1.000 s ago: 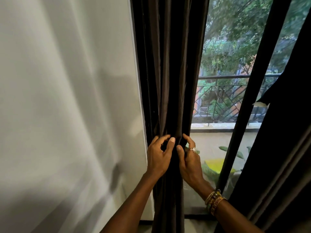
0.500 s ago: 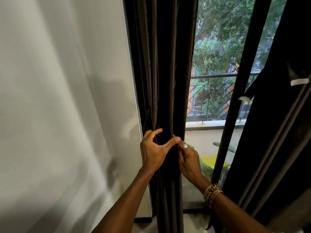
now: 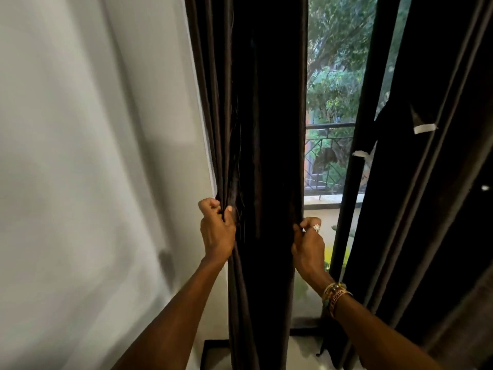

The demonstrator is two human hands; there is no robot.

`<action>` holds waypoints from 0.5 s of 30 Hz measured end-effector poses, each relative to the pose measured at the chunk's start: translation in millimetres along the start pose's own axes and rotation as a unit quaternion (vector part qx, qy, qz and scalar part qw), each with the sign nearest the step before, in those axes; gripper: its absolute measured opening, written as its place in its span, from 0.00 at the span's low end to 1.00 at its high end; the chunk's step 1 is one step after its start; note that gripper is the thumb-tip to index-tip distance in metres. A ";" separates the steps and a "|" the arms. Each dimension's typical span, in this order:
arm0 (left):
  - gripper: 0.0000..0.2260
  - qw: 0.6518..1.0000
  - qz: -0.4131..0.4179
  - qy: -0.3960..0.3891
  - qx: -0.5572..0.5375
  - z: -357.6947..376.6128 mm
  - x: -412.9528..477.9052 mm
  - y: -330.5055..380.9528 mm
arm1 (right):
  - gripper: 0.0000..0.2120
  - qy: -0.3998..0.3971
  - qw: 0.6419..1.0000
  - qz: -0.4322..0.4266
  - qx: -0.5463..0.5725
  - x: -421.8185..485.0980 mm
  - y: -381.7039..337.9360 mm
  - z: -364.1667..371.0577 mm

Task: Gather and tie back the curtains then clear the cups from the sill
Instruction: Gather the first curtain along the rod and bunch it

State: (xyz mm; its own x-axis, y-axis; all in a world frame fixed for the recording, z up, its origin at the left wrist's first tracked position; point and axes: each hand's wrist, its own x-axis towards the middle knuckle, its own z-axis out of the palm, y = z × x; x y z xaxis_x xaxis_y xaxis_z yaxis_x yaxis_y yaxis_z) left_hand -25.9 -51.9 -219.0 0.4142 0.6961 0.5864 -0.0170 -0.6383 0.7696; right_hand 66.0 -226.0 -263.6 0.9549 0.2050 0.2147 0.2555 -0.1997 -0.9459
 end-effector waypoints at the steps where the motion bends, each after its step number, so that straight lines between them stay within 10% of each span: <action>1: 0.13 1.000 0.008 -0.007 0.010 1.0 -2.9 1.6 | 0.08 0.018 1.000 0.010 0.021 -2.7 -0.3 -3.5; 8: 0.04 0.994 0.075 -0.080 -0.007 15.7 -41.6 47.3 | 0.14 0.015 0.976 -0.173 -0.133 -28.9 -0.7 1.6; 12: 0.29 0.993 -0.062 -0.090 -0.039 17.1 -58.2 80.0 | 0.12 -0.076 0.963 -0.222 -0.134 -52.3 -14.7 9.2; 15: 0.30 0.993 -0.102 -0.052 -0.013 10.0 -53.7 71.7 | 0.17 -0.187 0.937 -0.293 -0.042 -59.0 -19.5 1.7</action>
State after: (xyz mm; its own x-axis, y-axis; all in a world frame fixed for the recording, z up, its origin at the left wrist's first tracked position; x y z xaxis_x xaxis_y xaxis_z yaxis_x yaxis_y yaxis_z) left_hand -40.4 -138.4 -197.8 0.5037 0.7717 0.3884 0.0546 -0.4771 0.8772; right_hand 4.4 -232.6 -258.3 0.5313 0.6210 0.5762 0.7450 -0.0188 -0.6667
